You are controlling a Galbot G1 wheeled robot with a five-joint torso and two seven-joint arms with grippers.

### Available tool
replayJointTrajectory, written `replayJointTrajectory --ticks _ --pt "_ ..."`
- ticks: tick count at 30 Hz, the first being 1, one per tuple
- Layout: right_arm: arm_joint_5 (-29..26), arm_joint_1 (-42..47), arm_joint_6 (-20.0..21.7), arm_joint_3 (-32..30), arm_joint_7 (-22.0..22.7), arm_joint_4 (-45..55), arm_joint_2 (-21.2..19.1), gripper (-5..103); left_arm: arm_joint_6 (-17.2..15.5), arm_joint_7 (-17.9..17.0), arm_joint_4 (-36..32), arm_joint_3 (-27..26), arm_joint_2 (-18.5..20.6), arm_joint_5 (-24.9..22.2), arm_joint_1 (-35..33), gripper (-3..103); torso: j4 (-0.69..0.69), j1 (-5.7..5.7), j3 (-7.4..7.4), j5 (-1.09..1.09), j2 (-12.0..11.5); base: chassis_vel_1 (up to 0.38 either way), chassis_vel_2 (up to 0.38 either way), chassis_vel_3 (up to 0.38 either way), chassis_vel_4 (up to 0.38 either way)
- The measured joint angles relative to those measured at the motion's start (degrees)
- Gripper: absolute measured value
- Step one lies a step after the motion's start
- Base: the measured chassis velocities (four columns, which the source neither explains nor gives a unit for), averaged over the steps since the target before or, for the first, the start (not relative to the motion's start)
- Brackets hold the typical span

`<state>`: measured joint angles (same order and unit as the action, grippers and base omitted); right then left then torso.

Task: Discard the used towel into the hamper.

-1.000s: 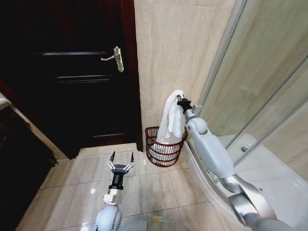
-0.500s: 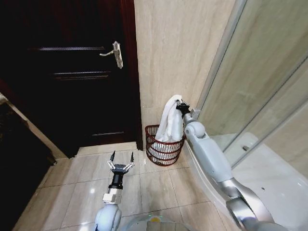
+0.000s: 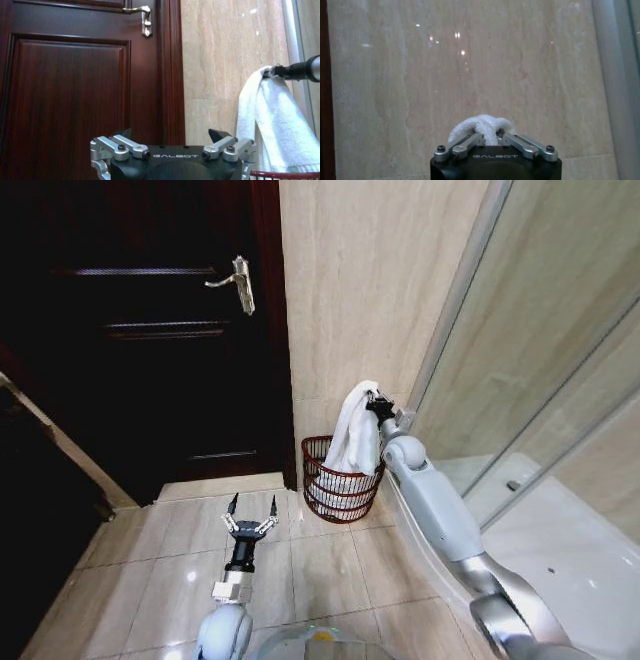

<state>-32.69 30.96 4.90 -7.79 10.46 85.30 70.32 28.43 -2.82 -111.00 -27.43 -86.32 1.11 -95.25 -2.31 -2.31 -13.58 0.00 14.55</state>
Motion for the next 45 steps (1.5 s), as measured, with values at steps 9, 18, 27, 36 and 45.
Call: replayJointTrajectory --ticks 9,18,27,36,45 --pt "-0.44 0.86 -0.2 -1.17 -0.12 0.17 -0.7 5 -0.16 0.04 -0.07 0.26 -0.05 0.12 0.42 100 0.0 0.54 1.31 0.01 -1.86 0.0 0.0 0.0 0.0" --pt "-0.58 0.33 -0.27 -1.4 -0.81 -0.61 -1.03 5 -0.4 0.12 0.11 0.46 -0.21 0.29 1.12 100 0.0 1.21 2.88 0.01 -4.12 0.0 0.0 0.0 0.0" --pt "-1.05 -2.05 -0.32 -0.32 -0.93 -1.2 -0.52 5 -0.85 0.11 -0.05 0.44 -0.24 0.34 1.18 100 -0.01 1.73 4.37 0.0 -6.1 0.0 0.0 0.0 0.0" --pt "-0.92 -0.42 -0.36 -1.05 -1.11 -0.18 -0.97 5 -0.96 0.14 -0.05 0.48 -0.26 0.41 1.18 100 0.0 2.19 5.88 0.0 -8.07 0.0 0.0 0.0 0.0" --pt "1.43 1.9 0.9 -2.08 -1.56 2.35 -2.11 5 -1.08 -0.01 0.09 0.71 -0.29 0.55 1.67 100 0.0 2.2 6.57 0.0 -8.75 0.0 0.0 0.0 0.0"
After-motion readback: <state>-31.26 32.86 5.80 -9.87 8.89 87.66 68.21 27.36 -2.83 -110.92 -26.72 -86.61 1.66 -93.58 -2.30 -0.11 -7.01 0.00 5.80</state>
